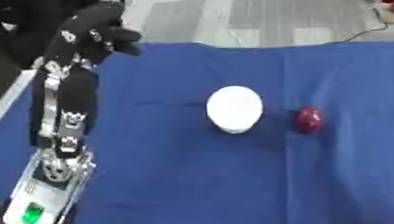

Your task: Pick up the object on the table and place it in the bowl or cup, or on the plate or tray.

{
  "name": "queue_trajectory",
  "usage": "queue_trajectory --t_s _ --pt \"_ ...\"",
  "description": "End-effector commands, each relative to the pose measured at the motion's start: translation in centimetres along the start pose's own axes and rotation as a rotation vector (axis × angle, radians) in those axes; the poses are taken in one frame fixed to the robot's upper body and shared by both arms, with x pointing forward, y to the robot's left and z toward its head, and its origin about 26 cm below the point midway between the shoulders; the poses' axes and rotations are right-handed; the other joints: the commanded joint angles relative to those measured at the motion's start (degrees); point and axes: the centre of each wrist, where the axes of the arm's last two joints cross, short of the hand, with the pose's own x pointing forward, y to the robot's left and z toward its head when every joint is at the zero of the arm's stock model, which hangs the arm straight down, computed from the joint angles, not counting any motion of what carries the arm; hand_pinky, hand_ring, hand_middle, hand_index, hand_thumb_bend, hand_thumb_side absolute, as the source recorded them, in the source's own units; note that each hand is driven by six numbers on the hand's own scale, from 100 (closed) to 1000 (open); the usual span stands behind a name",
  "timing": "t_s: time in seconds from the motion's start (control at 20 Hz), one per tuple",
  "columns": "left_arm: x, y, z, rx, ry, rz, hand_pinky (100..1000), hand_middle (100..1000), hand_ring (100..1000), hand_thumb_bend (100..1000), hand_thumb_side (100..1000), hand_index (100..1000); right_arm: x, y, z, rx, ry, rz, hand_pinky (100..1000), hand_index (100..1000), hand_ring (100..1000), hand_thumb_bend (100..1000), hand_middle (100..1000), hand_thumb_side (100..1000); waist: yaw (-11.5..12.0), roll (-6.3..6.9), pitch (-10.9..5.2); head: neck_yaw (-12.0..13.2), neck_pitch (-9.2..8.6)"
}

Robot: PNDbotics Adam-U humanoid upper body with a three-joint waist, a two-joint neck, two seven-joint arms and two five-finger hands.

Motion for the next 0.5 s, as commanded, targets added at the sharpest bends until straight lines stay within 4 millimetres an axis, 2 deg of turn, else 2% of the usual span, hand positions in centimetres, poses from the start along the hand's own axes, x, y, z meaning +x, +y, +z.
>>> queue_trajectory --t_s 0.05,0.35,0.5 --pt "0.52 0.36 -0.78 -0.013 -0.034 -0.006 560 766 671 234 875 842 0.57 -0.06 -0.7 0.01 -0.031 0.005 259 879 460 264 615 1000 0.1 -0.01 -0.81 0.1 -1.44" --pt "0.52 0.36 -0.78 -0.014 -0.034 -0.005 559 766 671 234 876 842 0.56 -0.07 -0.67 0.013 -0.027 0.007 257 880 459 261 615 1000 0.1 -0.06 -0.8 -0.1 -3.38" --pt "0.52 0.36 -0.78 -0.014 -0.034 -0.005 560 766 671 234 875 842 0.56 -0.09 -0.65 0.013 -0.024 0.008 256 881 458 260 615 1000 0.2 -0.09 -0.81 0.1 -3.06"
